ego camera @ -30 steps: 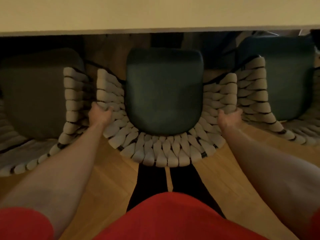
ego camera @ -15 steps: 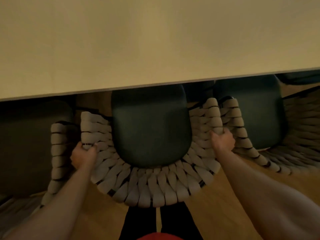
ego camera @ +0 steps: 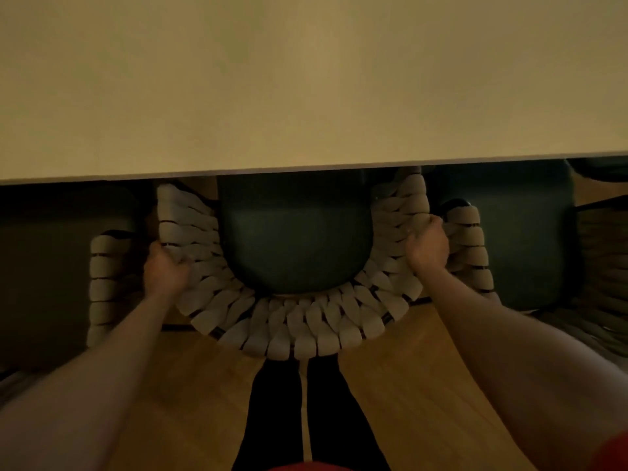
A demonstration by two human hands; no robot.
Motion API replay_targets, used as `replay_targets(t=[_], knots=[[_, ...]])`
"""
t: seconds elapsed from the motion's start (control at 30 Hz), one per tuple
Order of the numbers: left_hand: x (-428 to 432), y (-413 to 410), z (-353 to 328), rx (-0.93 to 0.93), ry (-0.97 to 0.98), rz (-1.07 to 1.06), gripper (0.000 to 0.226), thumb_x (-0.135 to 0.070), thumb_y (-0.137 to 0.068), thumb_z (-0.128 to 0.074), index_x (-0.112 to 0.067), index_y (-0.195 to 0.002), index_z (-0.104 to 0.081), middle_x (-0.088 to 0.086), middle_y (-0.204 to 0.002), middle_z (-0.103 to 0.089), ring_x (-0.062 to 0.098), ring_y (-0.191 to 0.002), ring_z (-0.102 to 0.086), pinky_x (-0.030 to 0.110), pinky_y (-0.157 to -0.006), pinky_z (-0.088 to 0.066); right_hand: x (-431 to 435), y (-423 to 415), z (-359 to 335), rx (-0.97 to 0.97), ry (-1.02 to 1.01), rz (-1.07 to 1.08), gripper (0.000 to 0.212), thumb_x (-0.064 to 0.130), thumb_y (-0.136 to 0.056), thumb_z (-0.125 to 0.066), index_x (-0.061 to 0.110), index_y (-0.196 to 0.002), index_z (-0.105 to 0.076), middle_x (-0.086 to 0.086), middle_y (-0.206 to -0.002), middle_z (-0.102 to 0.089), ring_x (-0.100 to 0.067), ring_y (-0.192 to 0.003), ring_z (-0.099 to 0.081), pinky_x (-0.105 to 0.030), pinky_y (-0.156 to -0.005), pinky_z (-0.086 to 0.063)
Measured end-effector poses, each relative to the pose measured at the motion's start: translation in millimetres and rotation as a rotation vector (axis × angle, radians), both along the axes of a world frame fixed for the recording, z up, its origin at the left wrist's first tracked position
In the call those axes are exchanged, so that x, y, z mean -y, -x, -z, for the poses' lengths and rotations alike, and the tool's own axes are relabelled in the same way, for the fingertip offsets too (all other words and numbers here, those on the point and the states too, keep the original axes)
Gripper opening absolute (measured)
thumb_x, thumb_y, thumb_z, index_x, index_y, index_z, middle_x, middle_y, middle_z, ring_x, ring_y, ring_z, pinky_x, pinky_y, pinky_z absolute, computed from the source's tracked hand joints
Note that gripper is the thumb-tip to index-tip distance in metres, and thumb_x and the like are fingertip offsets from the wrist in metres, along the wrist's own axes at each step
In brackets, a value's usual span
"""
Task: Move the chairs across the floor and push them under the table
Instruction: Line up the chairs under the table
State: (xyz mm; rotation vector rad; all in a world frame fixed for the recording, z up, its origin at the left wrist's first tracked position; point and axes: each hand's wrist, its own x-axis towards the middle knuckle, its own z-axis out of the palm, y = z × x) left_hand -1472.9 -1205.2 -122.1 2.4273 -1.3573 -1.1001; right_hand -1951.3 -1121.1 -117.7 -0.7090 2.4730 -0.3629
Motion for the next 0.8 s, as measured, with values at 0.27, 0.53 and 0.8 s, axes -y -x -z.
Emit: replay_targets(t=[0.27, 0.53, 0.8], knots=[[-123, 11, -16, 0.285, -0.030, 0.699, 0.051, -0.033, -0.103, -0.057, -0.004, -0.145, -0.057, 0.021, -0.175, 0.013, 0.042, -0.158, 0.025, 0.062, -0.127, -0.018, -115, -37, -22, -0.159, -0.081, -0.982, 0.047, 0.042, -0.106, -0.048, 0.013, -0.140, -0.062, -0.011, -0.159, -0.050, -0.023, -0.157, -0.031, -0.045, -0.134, -0.009], [-170, 71, -22, 0.307, -0.209, 1.198, 0.097, -0.099, -0.080, -0.022, -0.042, -0.153, -0.048, -0.007, -0.159, -0.051, 0.031, -0.153, -0.037, 0.064, -0.128, -0.004, -120, -65, -23, -0.095, -0.435, -1.474, 0.097, 0.095, -0.083, -0.040, 0.024, -0.148, -0.056, -0.005, -0.149, -0.059, -0.030, -0.145, -0.047, -0.057, -0.128, -0.015], [-178, 91, -13, 0.496, -0.160, 1.295, 0.056, -0.030, -0.102, -0.054, -0.031, -0.157, -0.044, -0.003, -0.151, -0.059, 0.025, -0.137, -0.056, 0.052, -0.128, -0.015, -122, -88, -15, -0.269, -0.475, -1.393, 0.025, 0.033, -0.102, -0.056, 0.027, -0.123, -0.068, 0.002, -0.123, -0.072, -0.023, -0.123, -0.062, -0.052, -0.125, -0.019]])
